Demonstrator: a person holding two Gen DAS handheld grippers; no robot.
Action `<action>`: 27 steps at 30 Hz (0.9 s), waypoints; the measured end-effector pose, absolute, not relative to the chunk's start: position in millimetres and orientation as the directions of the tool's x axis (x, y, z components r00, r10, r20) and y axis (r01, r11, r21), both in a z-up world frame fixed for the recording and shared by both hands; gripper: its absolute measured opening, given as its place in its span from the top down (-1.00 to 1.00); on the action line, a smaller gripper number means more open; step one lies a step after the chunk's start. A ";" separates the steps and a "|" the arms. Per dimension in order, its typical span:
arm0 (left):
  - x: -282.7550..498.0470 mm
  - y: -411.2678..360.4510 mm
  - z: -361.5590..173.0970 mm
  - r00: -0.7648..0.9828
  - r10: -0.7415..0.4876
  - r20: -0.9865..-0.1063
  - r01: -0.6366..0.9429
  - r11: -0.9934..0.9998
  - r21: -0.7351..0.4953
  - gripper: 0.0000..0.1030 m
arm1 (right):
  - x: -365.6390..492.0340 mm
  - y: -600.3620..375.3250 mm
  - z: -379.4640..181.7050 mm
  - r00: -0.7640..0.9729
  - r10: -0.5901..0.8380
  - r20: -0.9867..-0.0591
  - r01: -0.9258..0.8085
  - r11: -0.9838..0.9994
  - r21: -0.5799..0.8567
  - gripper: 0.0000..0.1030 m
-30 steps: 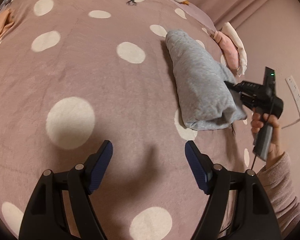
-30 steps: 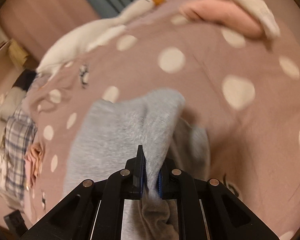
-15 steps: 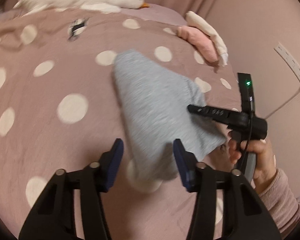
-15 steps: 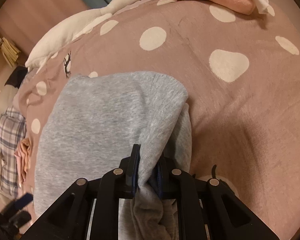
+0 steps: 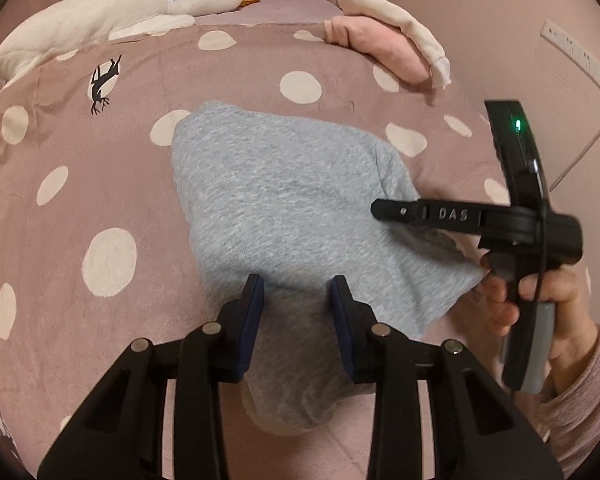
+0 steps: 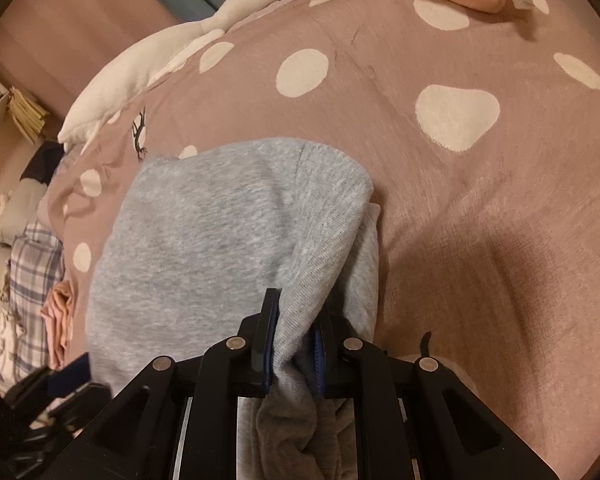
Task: Fold small clothes
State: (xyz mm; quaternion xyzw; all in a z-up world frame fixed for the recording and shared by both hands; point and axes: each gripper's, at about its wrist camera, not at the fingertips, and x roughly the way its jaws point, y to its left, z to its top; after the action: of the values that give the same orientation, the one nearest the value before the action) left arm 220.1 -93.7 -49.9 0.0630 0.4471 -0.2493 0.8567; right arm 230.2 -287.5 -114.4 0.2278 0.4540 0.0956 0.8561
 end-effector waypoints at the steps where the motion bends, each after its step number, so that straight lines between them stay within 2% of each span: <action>1: 219.3 -94.8 -50.7 0.478 -0.367 -0.798 0.486 0.867 -0.108 0.35 | 230.1 -287.0 -114.6 0.570 0.372 -0.733 0.043 0.877 0.478 0.77; 22: 219.3 -98.6 -57.8 0.474 -0.353 -0.807 0.494 0.865 -0.088 0.35 | 233.1 -296.5 -113.9 0.569 0.383 -0.727 0.065 0.861 0.505 0.77; 24: 219.2 -97.8 -58.2 0.474 -0.355 -0.806 0.493 0.865 -0.091 0.35 | 229.4 -300.4 -104.3 0.604 0.321 -0.730 0.095 0.880 0.466 0.50; 27: 219.2 -97.4 -58.2 0.473 -0.357 -0.806 0.495 0.864 -0.092 0.35 | 223.2 -305.7 -87.4 0.669 0.232 -0.707 0.120 0.904 0.410 0.46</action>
State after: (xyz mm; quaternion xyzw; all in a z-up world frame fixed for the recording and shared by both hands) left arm 219.2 -97.4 -58.2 0.0772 0.4490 -0.2492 0.8546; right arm 223.2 -305.7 -87.4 0.2169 0.4058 0.0313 0.8873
